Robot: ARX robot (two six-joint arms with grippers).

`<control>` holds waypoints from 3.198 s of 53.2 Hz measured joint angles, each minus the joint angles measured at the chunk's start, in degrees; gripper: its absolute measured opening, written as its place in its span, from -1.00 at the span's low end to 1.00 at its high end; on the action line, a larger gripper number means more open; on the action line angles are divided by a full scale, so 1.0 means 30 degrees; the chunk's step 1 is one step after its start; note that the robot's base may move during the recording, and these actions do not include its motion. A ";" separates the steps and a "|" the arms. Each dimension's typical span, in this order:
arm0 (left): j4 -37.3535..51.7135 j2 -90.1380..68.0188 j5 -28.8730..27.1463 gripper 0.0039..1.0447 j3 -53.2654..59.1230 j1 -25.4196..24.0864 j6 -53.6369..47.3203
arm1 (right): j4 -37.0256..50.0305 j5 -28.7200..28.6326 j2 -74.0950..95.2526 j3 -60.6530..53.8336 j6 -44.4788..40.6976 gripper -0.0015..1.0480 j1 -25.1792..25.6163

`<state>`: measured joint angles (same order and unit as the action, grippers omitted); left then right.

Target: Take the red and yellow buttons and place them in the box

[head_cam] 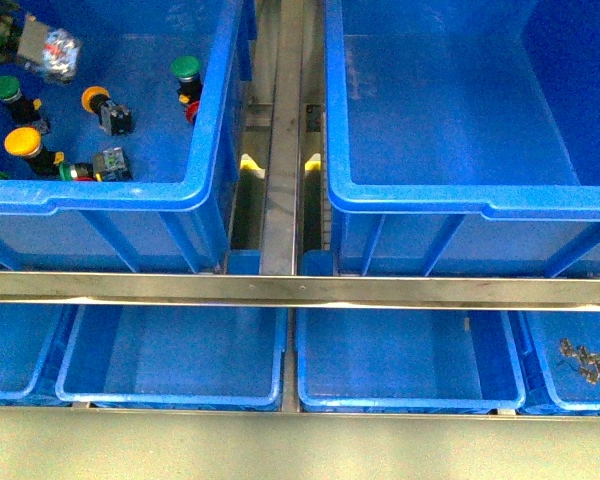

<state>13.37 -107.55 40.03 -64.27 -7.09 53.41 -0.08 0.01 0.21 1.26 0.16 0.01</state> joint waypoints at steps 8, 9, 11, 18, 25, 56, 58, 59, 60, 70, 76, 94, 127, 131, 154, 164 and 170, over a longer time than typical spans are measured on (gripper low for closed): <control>0.0831 0.0860 0.0000 -0.36 0.0095 0.2543 0.2178 | 0.0000 0.0000 0.0000 0.0000 0.0000 0.87 0.0000; 0.0831 0.0896 -0.0095 -0.36 0.0095 0.2878 0.2324 | 0.0000 0.0000 0.0000 0.0000 0.0000 0.87 0.0000; 0.0823 0.0918 -0.0270 -0.36 0.0095 0.3555 0.2557 | 0.0000 0.0000 0.0000 0.0000 0.0007 0.87 0.0000; 0.0809 0.0845 -0.0801 -0.36 0.0095 0.5894 0.2980 | 0.0000 0.0000 0.0000 0.0000 0.0000 0.87 0.0000; 0.1304 0.0794 -0.0940 -0.36 0.0058 0.8466 0.3526 | 0.0000 0.0000 0.0000 0.0000 0.0000 0.87 0.0000; 0.0058 -0.1056 -0.2295 -0.36 -0.1821 1.1060 0.2579 | 0.3796 -0.5355 1.5402 0.3869 -0.9989 0.87 -0.2732; 0.0036 -0.1049 -0.2310 -0.36 -0.1836 1.1060 0.2535 | 0.4881 -0.5705 1.6619 0.4175 -1.0535 0.87 -0.2747; 0.0029 -0.1049 -0.2302 -0.36 -0.1851 1.1067 0.2506 | 0.5588 -0.5887 1.7435 0.4437 -1.0972 0.87 -0.2747; 0.0022 -0.1049 -0.2310 -0.36 -0.1865 1.1081 0.2499 | 0.5923 -0.5952 1.7828 0.4575 -1.1154 0.87 -0.2747; -0.0189 -0.1056 -0.2361 -0.36 -0.2244 1.1424 0.2404 | 0.9216 -0.6448 2.2651 0.7023 -1.3304 0.87 -0.2922; -0.0255 -0.1064 -0.2441 -0.36 -0.2557 1.1613 0.2397 | 1.0258 -0.6433 2.4159 0.7883 -1.3865 0.87 -0.3315; -0.0328 -0.1137 -0.2441 -0.36 -0.3089 1.1992 0.2433 | 1.3056 -0.5399 2.8516 1.0207 -1.5140 0.87 -0.3483; -0.0321 -0.1282 -0.2455 -0.36 -0.3104 1.1978 0.2448 | 1.3376 -0.4364 3.0673 1.1453 -1.6436 0.30 -0.3147; -0.0321 -0.1290 -0.2441 -0.36 -0.3104 1.1948 0.2441 | 1.3376 -0.4248 3.0673 1.1548 -1.6444 0.13 -0.3111; -0.0714 -0.1180 -0.3912 0.02 -0.2710 1.1577 0.1246 | 1.3107 -0.3883 3.0724 1.1664 -1.6422 -0.33 -0.3075; -0.0743 -0.0131 -0.4874 0.54 -0.1020 1.0484 0.0160 | 1.2779 -0.3883 3.0753 1.1154 -1.6429 -0.33 -0.3038; -0.1129 0.0554 -0.5931 0.84 -0.0066 0.9231 -0.0503 | 1.2735 -0.3461 3.0753 1.0914 -1.6407 -0.33 -0.2747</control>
<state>9.98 -105.89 22.24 -64.47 20.60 51.90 38.13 -10.37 92.47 34.00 -49.06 -8.23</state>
